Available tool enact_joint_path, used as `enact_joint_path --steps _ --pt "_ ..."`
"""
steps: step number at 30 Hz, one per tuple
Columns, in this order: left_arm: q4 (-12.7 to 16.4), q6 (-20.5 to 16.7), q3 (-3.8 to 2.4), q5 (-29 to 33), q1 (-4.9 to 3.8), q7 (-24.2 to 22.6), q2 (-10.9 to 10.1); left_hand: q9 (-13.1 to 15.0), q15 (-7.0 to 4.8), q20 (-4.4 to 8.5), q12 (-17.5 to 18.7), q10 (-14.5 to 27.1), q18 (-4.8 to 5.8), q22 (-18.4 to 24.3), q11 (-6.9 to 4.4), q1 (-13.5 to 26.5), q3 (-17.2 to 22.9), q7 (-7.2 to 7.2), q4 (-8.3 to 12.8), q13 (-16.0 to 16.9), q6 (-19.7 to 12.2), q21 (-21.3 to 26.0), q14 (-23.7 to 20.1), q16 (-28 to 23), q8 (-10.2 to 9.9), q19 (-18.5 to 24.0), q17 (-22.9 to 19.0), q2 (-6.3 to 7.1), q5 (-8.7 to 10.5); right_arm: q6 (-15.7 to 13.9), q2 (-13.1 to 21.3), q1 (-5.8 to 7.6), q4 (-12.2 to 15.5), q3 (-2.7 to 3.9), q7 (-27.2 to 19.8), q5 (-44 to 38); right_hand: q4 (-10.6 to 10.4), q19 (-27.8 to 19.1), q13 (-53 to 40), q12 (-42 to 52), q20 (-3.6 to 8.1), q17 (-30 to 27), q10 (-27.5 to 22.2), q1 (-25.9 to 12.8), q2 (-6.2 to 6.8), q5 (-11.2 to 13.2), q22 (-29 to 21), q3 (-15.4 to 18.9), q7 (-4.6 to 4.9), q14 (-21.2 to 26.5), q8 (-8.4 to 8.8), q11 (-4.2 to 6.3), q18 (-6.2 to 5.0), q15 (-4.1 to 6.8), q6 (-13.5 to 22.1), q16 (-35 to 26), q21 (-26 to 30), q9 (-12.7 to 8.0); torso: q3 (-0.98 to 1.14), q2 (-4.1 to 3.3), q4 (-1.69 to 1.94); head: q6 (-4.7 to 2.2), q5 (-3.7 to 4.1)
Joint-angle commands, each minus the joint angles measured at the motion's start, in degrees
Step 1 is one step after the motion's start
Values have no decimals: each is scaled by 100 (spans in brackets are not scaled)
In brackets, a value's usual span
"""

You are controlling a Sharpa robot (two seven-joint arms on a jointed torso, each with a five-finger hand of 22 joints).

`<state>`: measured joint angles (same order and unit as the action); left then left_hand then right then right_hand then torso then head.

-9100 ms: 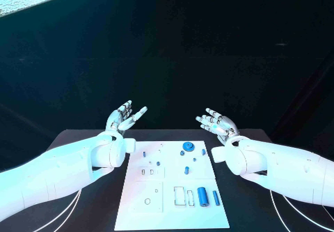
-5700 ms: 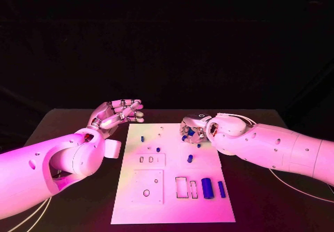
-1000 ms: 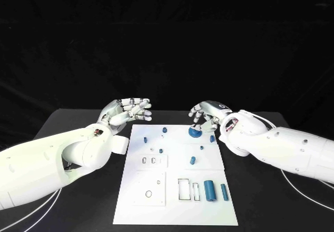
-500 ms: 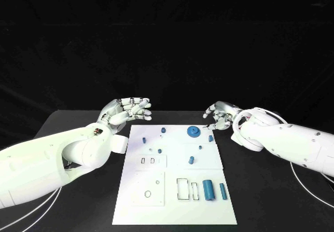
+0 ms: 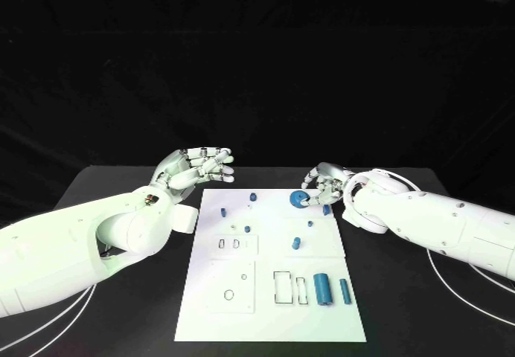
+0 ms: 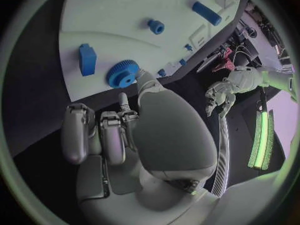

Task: Assemble the parts on the task board

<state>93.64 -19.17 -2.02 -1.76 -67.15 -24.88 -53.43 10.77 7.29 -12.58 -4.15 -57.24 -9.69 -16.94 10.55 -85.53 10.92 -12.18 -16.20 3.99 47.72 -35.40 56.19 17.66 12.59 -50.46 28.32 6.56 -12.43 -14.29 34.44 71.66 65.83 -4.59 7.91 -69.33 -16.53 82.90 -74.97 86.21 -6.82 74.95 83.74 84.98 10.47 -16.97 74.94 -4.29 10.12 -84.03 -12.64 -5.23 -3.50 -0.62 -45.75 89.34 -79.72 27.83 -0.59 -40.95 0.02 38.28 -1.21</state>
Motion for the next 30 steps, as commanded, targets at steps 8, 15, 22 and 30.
enact_joint_path --steps 8,15,22,30 --pt "-3 122 -4 24 -6 -56 17 5 2 19 29 27 -52 -9 -1 -8 30 -152 -13 -6 -38 -30 -48 -39 -28 39 5 54 25 41 -149 -39 -159 -7 150 2 6 64 -1018 36 -7 1379 216 3 -105 12 404 -23 -9 -571 -52 0 65 -37 -64 36 -61 8 -1 0 2 18 -14" --pt "-2 124 -4 21 -6 -48 16 5 2 19 29 27 -52 -9 -1 -8 30 -152 -13 -6 -38 -30 -48 -39 -28 39 5 54 25 84 -230 -45 -243 -14 145 36 19 68 -1037 51 -7 1389 226 30 -163 -42 422 -104 -14 -573 -82 3 68 -36 -104 39 -72 7 5 -3 -4 23 -24" --pt "-3 128 -4 19 -6 -39 16 7 3 15 29 29 -54 -10 0 -6 31 -153 -14 -6 -40 -34 -49 -47 -29 47 11 53 25 151 -292 -57 -288 -39 161 23 47 71 -1080 83 7 1391 254 170 -239 147 462 -483 -33 -573 -110 24 71 -18 -255 40 -90 -46 7 -4 -1 37 -30" --pt "-7 137 -4 -15 -6 -40 6 8 4 13 29 30 -55 -11 0 -4 31 -154 -15 -6 -40 -36 -49 -51 -29 51 14 51 25 166 -299 -90 -289 -56 218 -502 211 95 -1133 120 65 1417 302 347 -124 220 541 -1331 -114 -578 -129 98 83 46 -600 46 -134 -146 8 -3 -6 52 -41"
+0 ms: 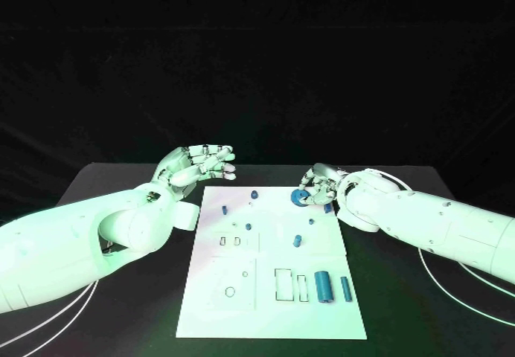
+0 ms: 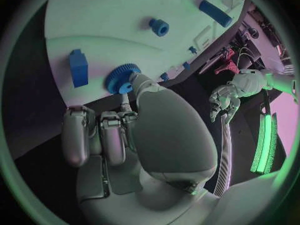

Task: Assemble the parts on the task board

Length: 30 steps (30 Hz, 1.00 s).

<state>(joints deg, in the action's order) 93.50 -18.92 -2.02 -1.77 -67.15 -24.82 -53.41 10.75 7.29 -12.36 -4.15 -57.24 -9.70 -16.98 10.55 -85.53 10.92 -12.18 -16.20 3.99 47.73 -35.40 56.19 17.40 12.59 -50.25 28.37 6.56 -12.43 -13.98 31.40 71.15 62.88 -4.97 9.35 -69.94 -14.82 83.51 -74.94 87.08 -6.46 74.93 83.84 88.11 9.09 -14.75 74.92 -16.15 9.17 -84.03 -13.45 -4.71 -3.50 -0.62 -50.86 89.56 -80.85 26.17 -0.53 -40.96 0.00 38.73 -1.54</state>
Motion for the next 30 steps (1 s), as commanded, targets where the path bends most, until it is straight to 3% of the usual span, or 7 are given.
enact_joint_path --steps 1,7,18,24,30 --pt "7 113 -4 -19 -6 -45 3 10 4 -8 29 30 -54 -6 1 -4 31 -154 -16 -6 -41 -36 -49 -26 -29 30 9 51 25 126 8 -44 15 -19 76 -518 64 35 -1140 36 34 1425 297 20 49 0 550 -231 -26 -579 -53 52 85 52 -121 25 -24 15 2 -2 -6 8 -9" --pt "10 122 -4 -30 -6 -36 0 10 4 -8 28 30 -55 -6 1 -2 31 -154 -17 -6 -41 -37 -49 -26 -29 31 10 50 26 -124 27 -65 124 -21 45 -1036 126 49 -1140 36 45 1440 299 -69 169 15 582 -425 -35 -582 -50 62 91 62 -166 29 -44 7 3 -3 -8 3 -9" --pt "3 140 -3 -33 -6 -25 10 10 4 -8 28 30 -55 -6 1 -2 31 -154 -17 -6 -41 -37 -49 -26 -29 31 10 50 26 -1174 92 -85 910 -14 41 -1930 167 122 -1237 105 61 1486 390 -263 253 -97 701 -673 -70 -592 -79 92 121 84 -279 39 -145 14 -4 2 5 -25 -24" --pt "0 143 -3 -33 -6 -21 25 12 6 -12 29 33 -56 -8 2 6 29 -155 -21 -6 -43 -41 -49 -34 -30 37 16 47 31 -1347 -39 -71 1248 -4 146 -2161 179 132 -1235 104 65 1491 390 -291 270 -97 717 -709 -77 -593 -81 98 125 88 -291 41 -159 15 -6 -8 1 -41 -24" --pt "0 153 -3 -33 -7 -18 60 12 6 -12 29 33 -56 -8 2 6 29 -155 -21 -6 -43 -41 -49 -34 -30 37 16 47 31 -1357 -347 -93 1256 -4 211 -2257 188 130 -1227 98 68 1489 384 -307 275 -79 715 -734 -80 -593 -82 101 124 91 -299 40 -155 16 -7 -12 24 -37 -27"
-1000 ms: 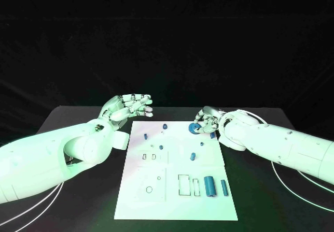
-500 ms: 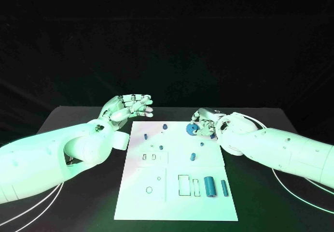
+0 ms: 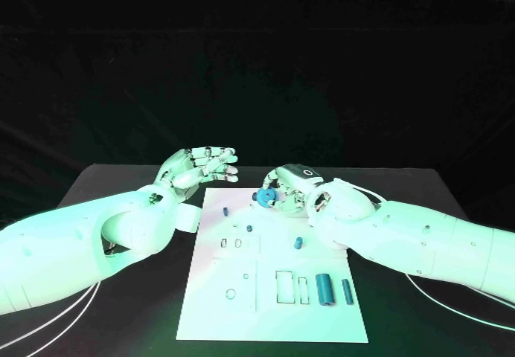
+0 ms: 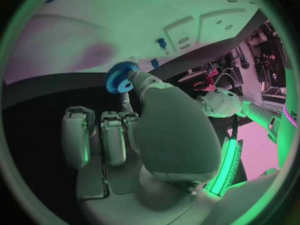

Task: Assemble the parts on the task board

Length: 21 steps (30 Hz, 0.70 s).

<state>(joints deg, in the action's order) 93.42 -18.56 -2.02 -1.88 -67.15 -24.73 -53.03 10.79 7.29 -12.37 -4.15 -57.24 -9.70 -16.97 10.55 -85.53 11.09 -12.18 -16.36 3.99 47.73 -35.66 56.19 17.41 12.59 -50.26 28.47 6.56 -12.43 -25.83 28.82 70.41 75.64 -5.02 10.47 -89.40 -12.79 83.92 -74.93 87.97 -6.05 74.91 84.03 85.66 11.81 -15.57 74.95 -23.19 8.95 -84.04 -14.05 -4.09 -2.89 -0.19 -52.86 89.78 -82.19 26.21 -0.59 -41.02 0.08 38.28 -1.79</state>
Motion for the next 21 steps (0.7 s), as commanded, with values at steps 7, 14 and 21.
enact_joint_path --steps 7,14,21 --pt "8 110 -4 -22 -7 -29 40 7 6 -11 29 34 -56 -9 2 6 13 -155 -4 -6 -43 -14 -49 -35 -30 38 5 47 31 -132 -419 -94 -287 -11 102 -329 -7 89 -1225 5 29 1488 362 -78 10 19 712 -50 -58 -591 -18 40 63 50 -94 17 -19 10 -10 -11 18 18 -22" --pt "6 104 -4 -22 -8 -32 62 7 6 -11 29 34 -56 -9 2 6 13 -155 -4 -6 -43 -14 -49 -35 -30 38 5 47 31 -29 -674 -182 -552 -34 67 -294 4 89 -1217 -1 31 1489 355 -108 27 47 715 -78 -55 -592 -9 38 63 50 -86 17 -19 8 -1 -9 5 29 -49" --pt "4 98 -4 -22 -8 -35 76 7 6 -11 29 34 -56 -9 2 6 13 -155 -4 -6 -43 -14 -49 -35 -30 38 5 47 31 158 -816 -249 -768 -68 108 -286 12 80 -1204 -11 30 1484 345 -170 54 96 704 -110 -49 -590 5 34 60 47 -74 16 -5 4 3 -6 7 40 -62"
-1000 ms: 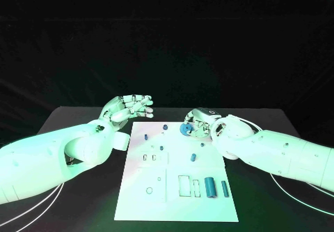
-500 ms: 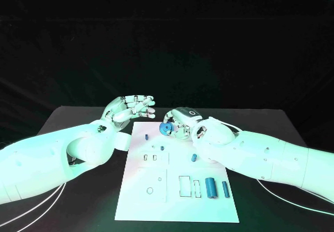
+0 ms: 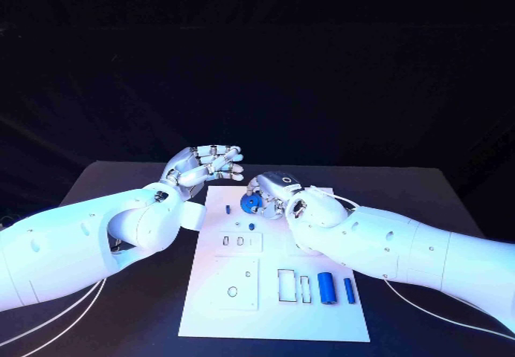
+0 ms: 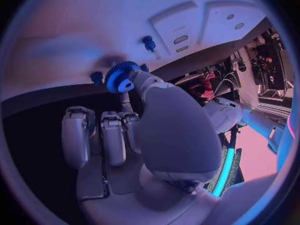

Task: Assemble the parts on the task board

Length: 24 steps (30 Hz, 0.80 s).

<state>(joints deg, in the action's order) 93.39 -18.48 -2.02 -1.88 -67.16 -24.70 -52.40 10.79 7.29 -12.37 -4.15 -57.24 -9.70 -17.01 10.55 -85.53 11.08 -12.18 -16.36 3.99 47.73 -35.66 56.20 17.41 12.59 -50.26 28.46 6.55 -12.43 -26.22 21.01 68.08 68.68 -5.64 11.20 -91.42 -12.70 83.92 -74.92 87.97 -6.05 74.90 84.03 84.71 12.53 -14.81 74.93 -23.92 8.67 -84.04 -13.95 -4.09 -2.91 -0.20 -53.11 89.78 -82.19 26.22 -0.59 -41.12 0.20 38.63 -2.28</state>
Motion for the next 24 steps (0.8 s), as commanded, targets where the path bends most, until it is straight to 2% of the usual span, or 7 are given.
enact_joint_path --steps 1,10,19,20,22,23,24 --pt "7 90 -4 -21 -7 -39 11 8 6 -11 29 34 -56 -5 2 6 13 -155 -5 -6 -43 -14 -49 -35 -30 38 6 47 31 206 -47 -23 -103 -11 57 -90 4 74 -1204 -12 30 1482 344 -87 -13 29 697 -42 -19 -590 -1 33 59 47 -45 16 4 1 4 4 -6 5 -18" --pt "2 123 -4 -23 -8 -11 9 8 6 -11 29 34 -56 -5 2 6 13 -155 -5 -6 -43 -14 -49 -35 -30 38 6 47 31 109 -91 -58 -274 -24 368 -244 16 72 -1183 -27 28 1476 326 -132 22 56 696 -56 -16 -588 11 28 58 43 -32 14 8 -2 10 10 -18 1 -28" --pt "4 122 -4 -24 -8 -1 -1 8 6 -11 29 34 -56 -5 2 6 13 -155 -5 -6 -43 -14 -49 -35 -30 38 6 47 31 116 -102 -66 -305 -25 384 -243 31 66 -1153 -49 25 1474 301 -176 60 92 690 -69 -7 -588 31 23 56 39 -6 14 18 -8 10 3 -19 6 -21" --pt "5 121 -4 -24 -8 -1 -2 8 6 -11 29 34 -56 -5 2 6 13 -155 -5 -6 -43 -14 -49 -35 -30 38 6 47 31 123 -106 -66 -312 -25 362 -216 32 59 -1129 -68 21 1467 280 -211 79 112 681 -76 4 -586 54 13 53 33 26 12 30 -16 8 5 -18 3 -19" --pt "8 120 -4 -24 -8 0 -3 8 6 -11 29 34 -56 -5 2 6 13 -155 -5 -6 -43 -14 -49 -35 -30 38 6 47 31 148 -118 -66 -330 -25 317 -144 -3 45 -1045 -132 -26 1466 207 -377 153 396 666 -36 107 -586 286 -75 51 -37 359 12 55 -105 6 7 -20 5 -22" --pt "9 119 -4 -24 -8 1 -3 8 6 -11 29 34 -56 -5 2 6 13 -155 -5 -6 -43 -14 -49 -35 -30 38 6 47 31 176 -126 -66 -342 -25 294 -97 -72 35 -1005 -162 -75 1465 171 -532 180 510 655 118 164 -586 447 -134 47 -92 564 12 74 -161 6 6 -21 7 -23" --pt "11 118 -4 -24 -8 2 -4 12 7 -16 28 37 -59 -8 3 8 14 -156 -1 -5 -47 -23 -49 -50 -32 49 18 45 35 220 -136 -66 -358 -25 266 -39 -180 34 -990 -173 -110 1470 155 -671 144 469 656 319 186 -587 510 -159 45 -118 598 13 80 -176 6 4 -21 8 -22"
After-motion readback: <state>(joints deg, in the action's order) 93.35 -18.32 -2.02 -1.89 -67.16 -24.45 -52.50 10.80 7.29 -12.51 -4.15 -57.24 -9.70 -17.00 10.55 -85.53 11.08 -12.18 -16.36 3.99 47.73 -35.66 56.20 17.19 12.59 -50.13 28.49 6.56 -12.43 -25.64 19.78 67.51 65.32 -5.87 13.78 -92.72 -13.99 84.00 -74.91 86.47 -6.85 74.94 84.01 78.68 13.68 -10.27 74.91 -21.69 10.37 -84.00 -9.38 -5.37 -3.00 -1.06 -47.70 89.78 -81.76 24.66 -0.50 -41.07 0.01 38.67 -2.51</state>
